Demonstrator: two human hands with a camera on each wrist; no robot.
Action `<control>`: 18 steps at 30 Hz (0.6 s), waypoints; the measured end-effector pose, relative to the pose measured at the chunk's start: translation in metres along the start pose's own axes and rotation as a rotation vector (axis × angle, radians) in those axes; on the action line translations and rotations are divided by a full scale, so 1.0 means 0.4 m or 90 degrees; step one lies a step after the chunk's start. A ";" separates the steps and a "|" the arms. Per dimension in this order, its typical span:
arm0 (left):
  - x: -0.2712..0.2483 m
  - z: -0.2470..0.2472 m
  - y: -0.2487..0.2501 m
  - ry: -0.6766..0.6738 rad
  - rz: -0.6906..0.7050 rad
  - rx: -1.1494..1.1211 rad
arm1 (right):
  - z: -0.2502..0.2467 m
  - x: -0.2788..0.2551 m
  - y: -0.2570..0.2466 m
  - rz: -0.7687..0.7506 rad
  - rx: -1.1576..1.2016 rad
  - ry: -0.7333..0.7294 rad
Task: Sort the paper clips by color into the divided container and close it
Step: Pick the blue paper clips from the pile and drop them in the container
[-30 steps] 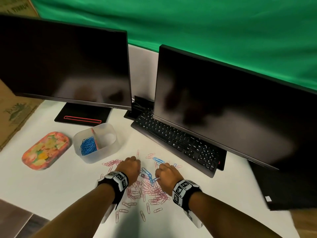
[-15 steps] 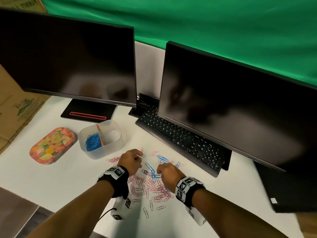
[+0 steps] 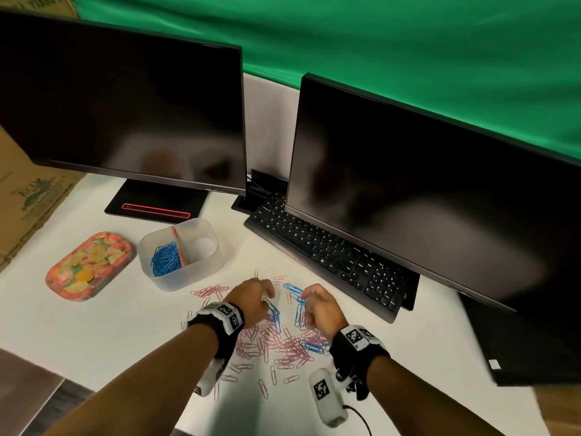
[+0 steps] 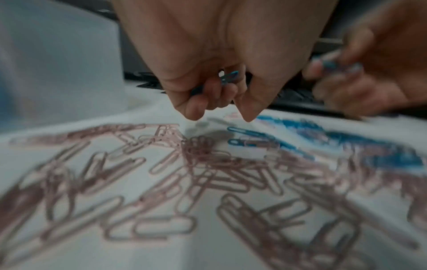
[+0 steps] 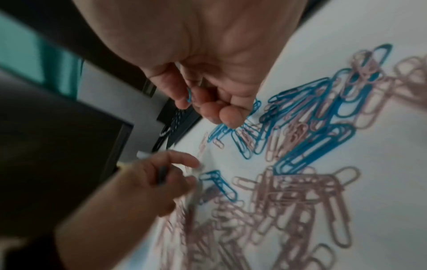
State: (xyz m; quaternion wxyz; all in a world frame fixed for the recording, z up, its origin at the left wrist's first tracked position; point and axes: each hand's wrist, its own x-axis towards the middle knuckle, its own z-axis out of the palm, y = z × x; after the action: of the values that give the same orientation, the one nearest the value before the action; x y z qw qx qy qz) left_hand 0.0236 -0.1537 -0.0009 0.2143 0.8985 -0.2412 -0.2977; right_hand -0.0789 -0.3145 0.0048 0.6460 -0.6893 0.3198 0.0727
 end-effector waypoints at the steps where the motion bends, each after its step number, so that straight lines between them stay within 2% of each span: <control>1: 0.004 0.005 0.001 -0.020 0.022 0.067 | -0.006 -0.001 -0.007 0.014 0.080 0.007; 4: 0.011 0.011 0.009 -0.031 0.061 0.187 | -0.026 -0.001 -0.020 0.034 0.226 0.018; 6: 0.018 0.013 0.007 -0.026 0.061 0.220 | -0.038 0.006 -0.026 0.050 0.247 0.040; 9: 0.017 0.013 0.000 -0.039 0.040 0.236 | -0.047 0.029 -0.033 0.079 0.193 0.064; 11: 0.013 0.010 -0.006 -0.028 0.031 0.200 | -0.048 0.050 -0.034 0.072 0.060 0.056; 14: 0.006 0.002 -0.021 0.025 0.004 0.062 | -0.041 0.078 -0.047 -0.011 -0.373 0.060; 15: 0.002 0.000 -0.027 0.045 -0.002 0.006 | -0.034 0.080 -0.058 -0.034 -0.476 0.062; 18: 0.002 -0.002 -0.028 0.051 -0.033 -0.172 | -0.007 0.097 -0.081 -0.090 -0.607 0.019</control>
State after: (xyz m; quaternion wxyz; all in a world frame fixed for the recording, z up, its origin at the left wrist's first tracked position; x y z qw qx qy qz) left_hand 0.0281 -0.1449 -0.0065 0.3346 0.8786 -0.1668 -0.2971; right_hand -0.0320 -0.3319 0.0124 0.2568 -0.9296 0.2125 0.1574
